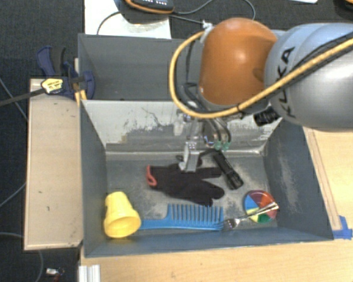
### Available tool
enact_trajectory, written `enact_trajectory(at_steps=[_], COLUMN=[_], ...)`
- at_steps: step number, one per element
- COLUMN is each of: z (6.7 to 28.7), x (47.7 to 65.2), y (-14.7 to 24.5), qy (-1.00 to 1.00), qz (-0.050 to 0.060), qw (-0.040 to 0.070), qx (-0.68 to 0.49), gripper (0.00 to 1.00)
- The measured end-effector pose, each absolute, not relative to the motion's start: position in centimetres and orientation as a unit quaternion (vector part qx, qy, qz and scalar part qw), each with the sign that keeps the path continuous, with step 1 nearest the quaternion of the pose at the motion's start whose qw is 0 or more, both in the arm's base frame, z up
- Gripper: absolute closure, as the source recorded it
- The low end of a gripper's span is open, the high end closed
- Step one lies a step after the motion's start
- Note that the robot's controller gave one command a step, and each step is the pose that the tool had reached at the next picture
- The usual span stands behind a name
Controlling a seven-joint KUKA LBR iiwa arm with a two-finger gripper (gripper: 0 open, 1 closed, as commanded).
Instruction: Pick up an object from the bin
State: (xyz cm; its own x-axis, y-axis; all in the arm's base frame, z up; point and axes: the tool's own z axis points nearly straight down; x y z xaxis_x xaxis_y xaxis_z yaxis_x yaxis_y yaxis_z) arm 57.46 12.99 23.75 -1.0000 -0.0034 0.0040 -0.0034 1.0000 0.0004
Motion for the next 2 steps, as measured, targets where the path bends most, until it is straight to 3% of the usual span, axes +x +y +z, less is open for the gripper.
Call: enact_trajectory(at_steps=[1, 2], z=[24.1, 15.9], x=[57.6, 57.1], y=[12.9, 9.2], qy=[-1.0, -1.0], qz=[-0.001, -0.001], qw=[-0.002, -0.004], qx=[0.0, -0.018], gripper=[0.0, 0.0])
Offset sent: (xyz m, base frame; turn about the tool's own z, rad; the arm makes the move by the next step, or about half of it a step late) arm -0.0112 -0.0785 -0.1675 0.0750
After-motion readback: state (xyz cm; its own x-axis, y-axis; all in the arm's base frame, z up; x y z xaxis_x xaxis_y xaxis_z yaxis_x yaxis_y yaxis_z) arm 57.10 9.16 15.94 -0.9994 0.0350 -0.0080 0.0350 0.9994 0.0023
